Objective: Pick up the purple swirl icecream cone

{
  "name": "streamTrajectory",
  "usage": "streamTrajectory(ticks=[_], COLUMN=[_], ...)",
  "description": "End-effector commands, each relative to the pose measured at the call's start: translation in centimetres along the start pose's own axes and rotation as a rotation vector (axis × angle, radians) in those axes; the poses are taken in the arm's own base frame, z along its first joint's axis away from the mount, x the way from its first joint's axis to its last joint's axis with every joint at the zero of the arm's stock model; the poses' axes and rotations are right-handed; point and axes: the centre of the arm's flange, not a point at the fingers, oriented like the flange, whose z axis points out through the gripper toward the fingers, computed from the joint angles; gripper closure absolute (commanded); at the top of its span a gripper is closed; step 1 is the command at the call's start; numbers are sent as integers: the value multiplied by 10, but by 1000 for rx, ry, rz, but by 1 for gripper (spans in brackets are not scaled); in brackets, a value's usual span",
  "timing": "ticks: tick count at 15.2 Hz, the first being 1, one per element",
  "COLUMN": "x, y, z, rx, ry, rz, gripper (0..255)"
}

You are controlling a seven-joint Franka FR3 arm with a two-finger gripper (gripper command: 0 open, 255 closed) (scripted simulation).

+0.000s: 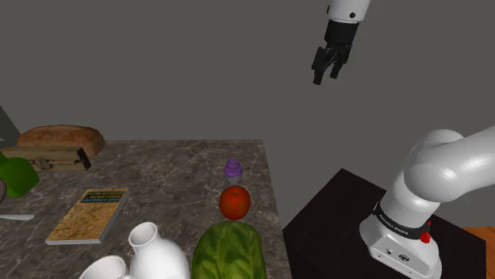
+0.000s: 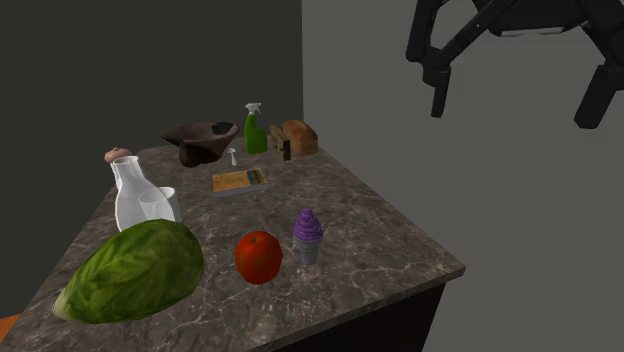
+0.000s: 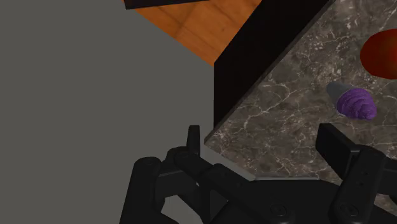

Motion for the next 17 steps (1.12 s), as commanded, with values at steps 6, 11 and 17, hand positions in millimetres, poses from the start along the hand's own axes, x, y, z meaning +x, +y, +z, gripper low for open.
streamTrajectory(ticks=[6,11,17], x=[56,102,145], y=[-43,-91,-155], z=[35,76,131], rx=[-9,-19,-30], ry=[-108,-215,-344], rz=[-111,-222,-356], gripper=[0,0,0])
